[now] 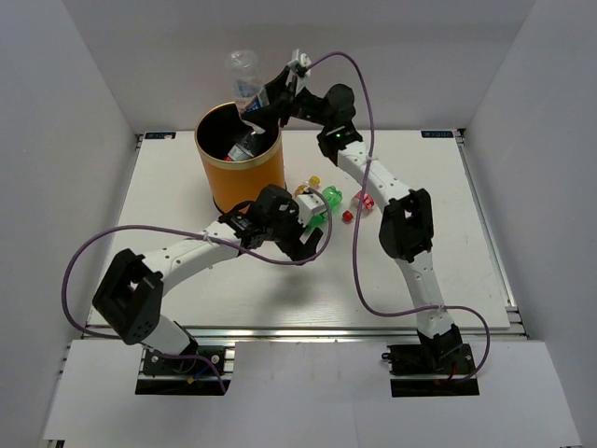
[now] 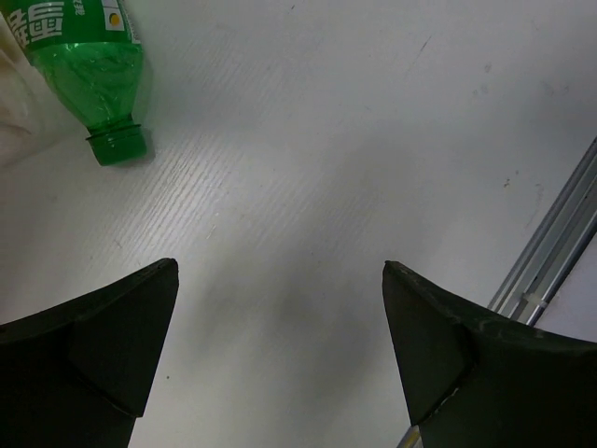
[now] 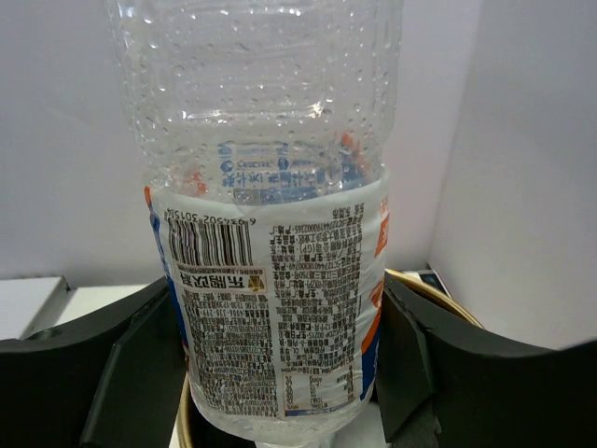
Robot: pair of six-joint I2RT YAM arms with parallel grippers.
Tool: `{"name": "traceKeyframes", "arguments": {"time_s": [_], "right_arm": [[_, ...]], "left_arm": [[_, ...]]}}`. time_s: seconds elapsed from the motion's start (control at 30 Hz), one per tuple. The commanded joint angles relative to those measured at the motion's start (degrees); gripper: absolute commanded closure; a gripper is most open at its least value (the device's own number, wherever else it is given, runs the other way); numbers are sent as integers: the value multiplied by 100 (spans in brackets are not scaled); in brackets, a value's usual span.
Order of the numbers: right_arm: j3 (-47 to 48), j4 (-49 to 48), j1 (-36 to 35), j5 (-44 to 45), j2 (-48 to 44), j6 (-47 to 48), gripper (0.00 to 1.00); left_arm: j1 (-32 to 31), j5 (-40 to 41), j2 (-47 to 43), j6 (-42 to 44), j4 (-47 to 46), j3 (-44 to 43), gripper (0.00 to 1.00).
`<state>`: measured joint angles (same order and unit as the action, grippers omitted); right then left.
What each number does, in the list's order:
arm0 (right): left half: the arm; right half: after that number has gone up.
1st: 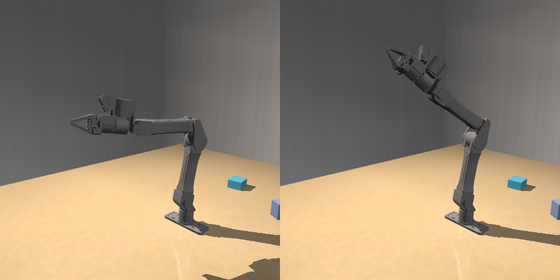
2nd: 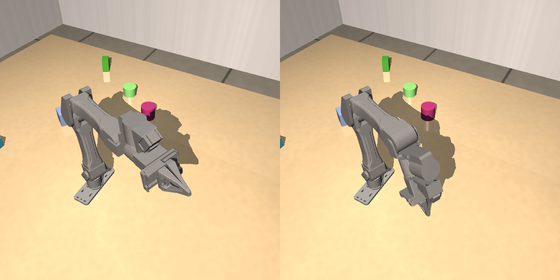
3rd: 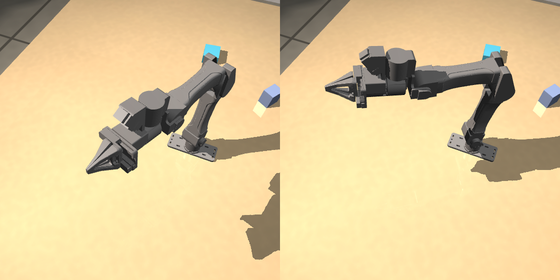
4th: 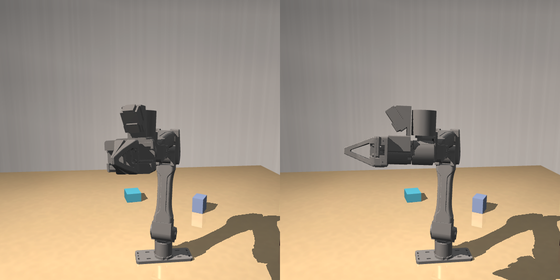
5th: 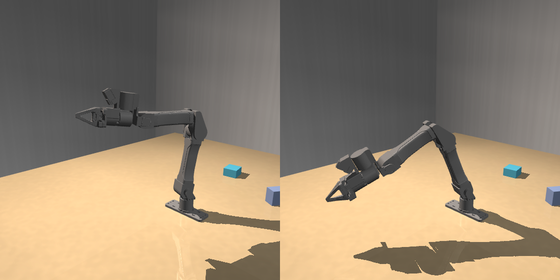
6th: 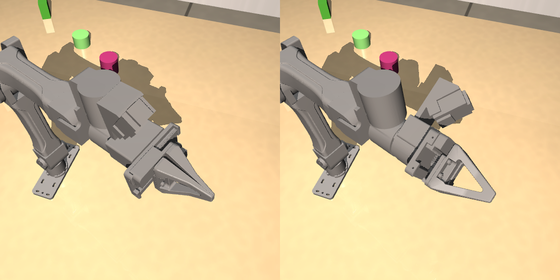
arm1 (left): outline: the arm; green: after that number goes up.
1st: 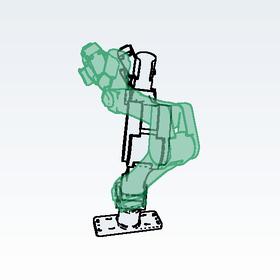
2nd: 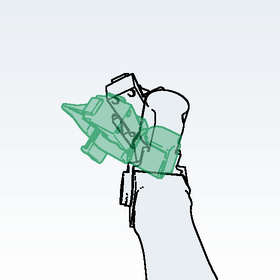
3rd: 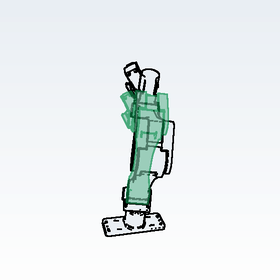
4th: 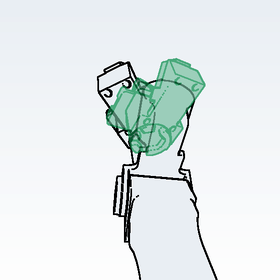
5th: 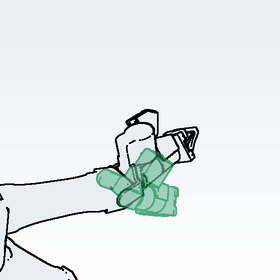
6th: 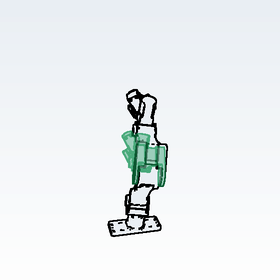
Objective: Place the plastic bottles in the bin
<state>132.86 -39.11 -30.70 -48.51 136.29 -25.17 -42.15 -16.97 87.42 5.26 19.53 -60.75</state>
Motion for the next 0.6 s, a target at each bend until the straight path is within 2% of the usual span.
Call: {"name": "traceKeyframes", "arguments": {"time_s": [0.0,0.03,0.07,0.1,0.17,0.2,0.43,0.57], "right_arm": [[198,-554,-155,456,-15,-93,100],[127,-519,-182,518,-15,-128,90],[48,-527,-208,605,3,-111,75],[-170,-518,-261,623,-6,-76,41],[-295,-440,-279,763,3,46,15],[-304,-378,-288,782,12,134,10],[-146,-44,2,1063,-102,724,10],[-540,105,318,1089,-741,811,10]], "left_arm": [[-74,264,-409,-261,-11,238,0],[-126,265,-514,-314,-11,239,0],[-127,395,-567,-367,-11,335,0],[-127,449,-568,-420,-71,414,0],[-127,511,-647,-482,-194,415,0],[-127,598,-647,-482,-195,415,0],[-179,792,-85,-376,-511,3,0],[-179,976,301,-78,-661,-366,0]]}}
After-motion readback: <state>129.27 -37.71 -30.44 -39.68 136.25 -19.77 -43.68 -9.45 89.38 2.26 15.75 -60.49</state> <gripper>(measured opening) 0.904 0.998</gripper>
